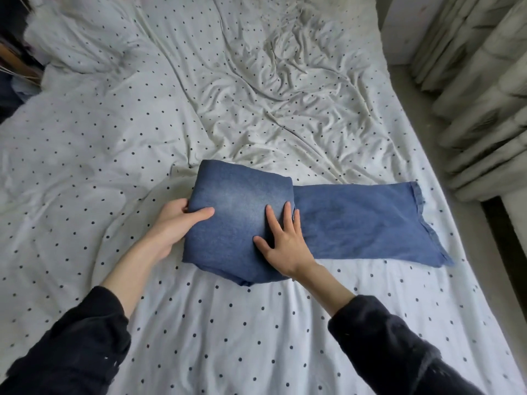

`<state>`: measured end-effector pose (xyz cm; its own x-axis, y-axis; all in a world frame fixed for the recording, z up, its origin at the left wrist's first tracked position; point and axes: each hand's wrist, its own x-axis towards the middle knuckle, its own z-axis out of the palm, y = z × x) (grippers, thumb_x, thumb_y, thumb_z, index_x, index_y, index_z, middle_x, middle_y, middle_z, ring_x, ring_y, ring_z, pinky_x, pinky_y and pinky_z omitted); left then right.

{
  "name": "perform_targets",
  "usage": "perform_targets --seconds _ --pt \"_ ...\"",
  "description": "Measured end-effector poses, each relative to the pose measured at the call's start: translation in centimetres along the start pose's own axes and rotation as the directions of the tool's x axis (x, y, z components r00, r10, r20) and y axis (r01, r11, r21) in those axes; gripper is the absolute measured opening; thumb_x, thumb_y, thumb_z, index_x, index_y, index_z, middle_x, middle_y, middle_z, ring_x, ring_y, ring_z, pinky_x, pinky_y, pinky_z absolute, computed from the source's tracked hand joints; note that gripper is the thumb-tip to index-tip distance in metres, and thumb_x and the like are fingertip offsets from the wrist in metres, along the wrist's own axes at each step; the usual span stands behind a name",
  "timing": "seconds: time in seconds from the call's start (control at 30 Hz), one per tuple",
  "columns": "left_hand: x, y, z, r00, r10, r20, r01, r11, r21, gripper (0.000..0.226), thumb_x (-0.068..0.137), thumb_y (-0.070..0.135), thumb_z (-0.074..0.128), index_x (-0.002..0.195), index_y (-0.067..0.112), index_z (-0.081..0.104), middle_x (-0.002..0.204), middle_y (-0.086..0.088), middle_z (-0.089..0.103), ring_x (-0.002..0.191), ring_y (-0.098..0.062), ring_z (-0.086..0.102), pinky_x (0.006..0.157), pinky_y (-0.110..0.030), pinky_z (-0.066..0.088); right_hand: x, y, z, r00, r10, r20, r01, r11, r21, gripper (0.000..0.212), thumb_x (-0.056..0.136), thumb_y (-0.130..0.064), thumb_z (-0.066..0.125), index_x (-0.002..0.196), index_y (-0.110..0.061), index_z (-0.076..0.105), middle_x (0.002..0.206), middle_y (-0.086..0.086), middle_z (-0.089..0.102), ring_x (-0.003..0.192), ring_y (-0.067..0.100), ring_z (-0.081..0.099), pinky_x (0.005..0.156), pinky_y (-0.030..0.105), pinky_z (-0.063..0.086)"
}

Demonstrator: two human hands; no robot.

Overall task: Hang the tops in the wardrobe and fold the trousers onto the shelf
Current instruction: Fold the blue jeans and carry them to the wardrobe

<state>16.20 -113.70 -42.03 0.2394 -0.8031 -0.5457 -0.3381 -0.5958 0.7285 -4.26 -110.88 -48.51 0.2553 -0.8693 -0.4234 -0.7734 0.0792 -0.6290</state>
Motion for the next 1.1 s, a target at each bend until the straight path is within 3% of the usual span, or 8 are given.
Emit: perform_targets --seconds 0.3,0.43,0.57,0.67,0.77,0.87,0.97,1.1 --pt "-3.7 9.9 0.6 0.997 0.021 -0.069 -0.022 1.0 -0.014 0.015 0.074 0.014 0.072 0.08 0.002 0.064 0.076 -0.01 0.065 0.069 -0.023 0.06 0.065 -0.028 0.044 -0.7 -1.0 -6.1 0.953 -0.072 0.295 -0.064 0.902 0.427 0.066 0.094 -0.043 0.05 0.149 -0.037 0.014 0.159 -0.003 -0.002 0.145 0.015 -0.011 0.118 0.037 -0.003" --pt "-3.5 12.1 6.5 0.998 0.057 -0.001 -0.057 0.998 0.037 0.024 0.063 0.025 0.071 0.067 0.009 0.054 0.066 -0.006 0.055 0.062 -0.021 0.053 0.057 -0.026 0.041 -1.1 2.0 -8.7 0.996 0.014 0.091 -0.053 0.896 0.441 0.036 0.096 -0.027 0.053 0.13 -0.015 0.056 0.128 0.004 0.056 0.122 0.017 0.05 0.098 0.025 0.036" --pt "-2.9 14.2 13.6 0.993 0.069 0.091 -0.067 0.997 -0.034 0.023 0.079 0.026 0.071 0.082 0.005 0.061 0.076 -0.01 0.063 0.066 -0.02 0.062 0.055 -0.026 0.055 -2.2 6.2 -13.2 0.981 0.16 0.111 -0.167 0.399 0.902 0.038 0.099 -0.044 0.037 0.112 -0.016 0.06 0.097 0.002 0.064 0.079 0.014 0.063 0.067 0.026 0.053" --pt "-3.2 14.2 18.0 0.965 0.078 0.251 -0.088 0.996 0.03 0.033 0.091 0.024 0.06 0.12 0.009 0.052 0.082 -0.005 0.061 0.071 -0.016 0.058 0.064 -0.025 0.052 -2.2 9.2 -15.6 0.974 0.211 0.086 -0.15 0.311 0.938 0.057 0.091 -0.064 0.035 0.118 -0.019 0.06 0.114 0.006 0.064 0.103 0.02 0.062 0.093 0.036 0.048" --pt "-2.3 11.0 19.6 0.975 0.083 0.204 -0.124 0.973 0.194 0.027 0.09 0.026 0.059 0.115 0.017 0.055 0.102 -0.003 0.061 0.093 -0.019 0.055 0.081 -0.031 0.047 -2.3 11.2 -15.7 0.953 0.297 0.054 -0.229 0.594 0.771 0.064 0.09 -0.06 0.045 0.135 -0.014 0.049 0.136 0.011 0.052 0.125 0.02 0.049 0.109 0.033 0.034" --pt "-1.1 7.5 18.4 0.999 0.008 -0.033 0.0 0.977 0.214 0.051 0.088 0.024 0.063 0.133 0.01 0.042 0.125 -0.007 0.053 0.109 -0.024 0.052 0.084 -0.028 0.04 -2.5 12.9 -14.2 0.919 0.357 -0.166 -0.302 0.91 0.282 0.047 0.099 -0.036 0.04 0.138 -0.01 0.039 0.137 0.014 0.046 0.13 0.03 0.039 0.1 0.032 0.033" --pt "-0.3 4.5 17.5 0.957 -0.257 0.133 0.262 0.965 -0.022 0.055 0.085 0.031 0.068 0.13 0.006 0.046 0.114 -0.006 0.059 0.097 -0.024 0.057 0.077 -0.032 0.048 -2.2 13.7 -12.1 0.915 0.384 -0.121 -0.369 0.92 0.132 0.054 0.1 -0.045 0.029 0.147 -0.019 0.026 0.153 0.014 0.022 0.14 0.033 0.02 0.113 0.041 0.022" --pt "0.8 3.5 17.9 0.911 -0.314 0.269 0.363 0.918 -0.158 0.054 0.08 0.032 0.072 0.124 0.006 0.055 0.106 -0.008 0.066 0.095 -0.024 0.063 0.086 -0.038 0.051 -2.1 14.1 -11.2 0.911 0.39 -0.136 -0.379 0.92 0.1 0.058 0.098 -0.053 0.025 0.149 -0.025 0.022 0.159 0.007 0.008 0.145 0.026 0.008 0.117 0.044 0.012"
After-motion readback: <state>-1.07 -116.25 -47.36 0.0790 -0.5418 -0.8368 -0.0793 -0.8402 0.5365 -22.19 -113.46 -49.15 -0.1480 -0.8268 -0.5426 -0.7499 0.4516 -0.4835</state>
